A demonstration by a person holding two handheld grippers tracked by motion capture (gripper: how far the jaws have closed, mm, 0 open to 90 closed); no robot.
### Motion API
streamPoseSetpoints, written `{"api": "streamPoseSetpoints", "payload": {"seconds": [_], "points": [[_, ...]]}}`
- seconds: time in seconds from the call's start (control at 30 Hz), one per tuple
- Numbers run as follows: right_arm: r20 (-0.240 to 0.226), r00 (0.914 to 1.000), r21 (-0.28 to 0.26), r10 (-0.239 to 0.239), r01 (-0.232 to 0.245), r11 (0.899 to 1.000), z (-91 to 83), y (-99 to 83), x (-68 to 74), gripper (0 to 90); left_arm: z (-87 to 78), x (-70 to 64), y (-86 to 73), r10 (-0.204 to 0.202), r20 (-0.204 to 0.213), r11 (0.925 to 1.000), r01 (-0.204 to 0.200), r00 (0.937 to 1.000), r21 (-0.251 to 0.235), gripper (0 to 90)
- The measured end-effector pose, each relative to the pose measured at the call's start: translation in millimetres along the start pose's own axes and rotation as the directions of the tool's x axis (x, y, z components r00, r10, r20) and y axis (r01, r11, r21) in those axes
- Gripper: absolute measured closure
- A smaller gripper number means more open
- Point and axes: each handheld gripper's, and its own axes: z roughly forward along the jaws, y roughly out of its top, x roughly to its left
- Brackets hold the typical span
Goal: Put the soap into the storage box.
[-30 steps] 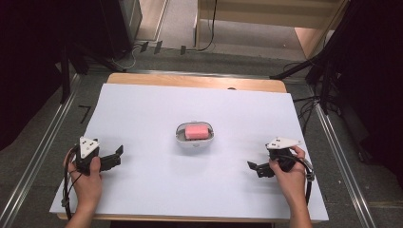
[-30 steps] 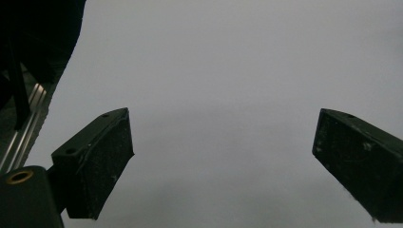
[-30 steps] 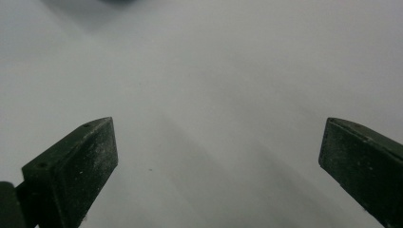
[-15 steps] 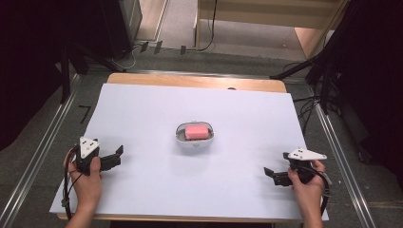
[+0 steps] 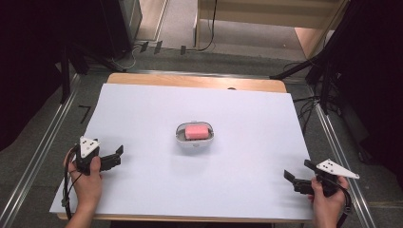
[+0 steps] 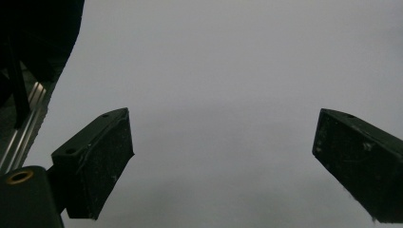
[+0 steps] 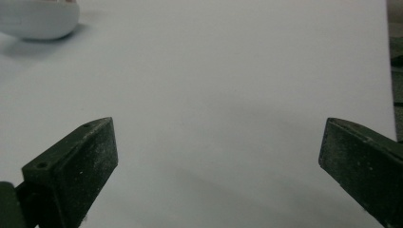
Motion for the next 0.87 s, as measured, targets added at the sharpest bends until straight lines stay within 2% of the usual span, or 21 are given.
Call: {"api": "streamPoseSetpoints", "payload": {"seconds": [0.13, 0.2, 0.27, 0.3, 0.37, 0.43, 0.63, 0.87], "points": [[0.018, 0.9985, -0.065, 0.051, -0.050, 0.997, -5.4, -3.5, -3.6, 1.7, 0.0, 0.0, 0.0, 0.000, 0.000, 1.0000, 0.000, 1.0000, 0.001, 6.5], [0.010, 0.9976, -0.103, 0.068, -0.067, 0.992, -8.7, -5.3, -5.7, 4.5, 0.2, 0.3, 0.1, -0.006, 0.002, 1.0000, 0.006, 1.0000, 0.002, 6.5], [0.012, 0.9968, -0.117, 0.079, -0.077, 0.990, -10.0, -6.1, -6.6, 6.0, 0.3, 0.3, 0.1, -0.007, 0.002, 1.0000, 0.007, 1.0000, 0.002, 6.5], [0.032, 0.9954, -0.128, 0.090, -0.086, 0.988, -11.1, -6.7, -5.9, 7.2, 0.3, 0.3, 0.1, -0.007, 0.002, 1.0000, 0.007, 1.0000, 0.003, 6.5], [0.040, 0.9962, -0.123, 0.077, -0.071, 0.990, -10.5, -6.6, -4.8, 7.3, 0.3, 0.3, 0.2, -0.006, 0.000, 1.0000, 0.006, 1.0000, 0.006, 6.5], [0.068, 0.9961, -0.094, 0.057, -0.050, 0.994, -7.3, -5.3, -1.3, 7.3, 0.5, 0.1, 0.2, -0.005, 0.000, 1.0000, 0.005, 1.0000, 0.006, 6.5], [0.058, 0.9969, -0.092, 0.053, -0.047, 0.995, -6.9, -5.3, -1.7, 9.3, 0.6, 0.2, 0.3, -0.006, -0.002, 1.0000, 0.006, 1.0000, 0.007, 6.5], [0.091, 0.9951, -0.055, 0.038, -0.033, 0.998, -3.8, -3.9, 1.2, 9.8, 1.2, 0.1, 0.5, -0.006, -0.003, 0.9999, 0.006, 1.0000, 0.011, 6.5]]}}
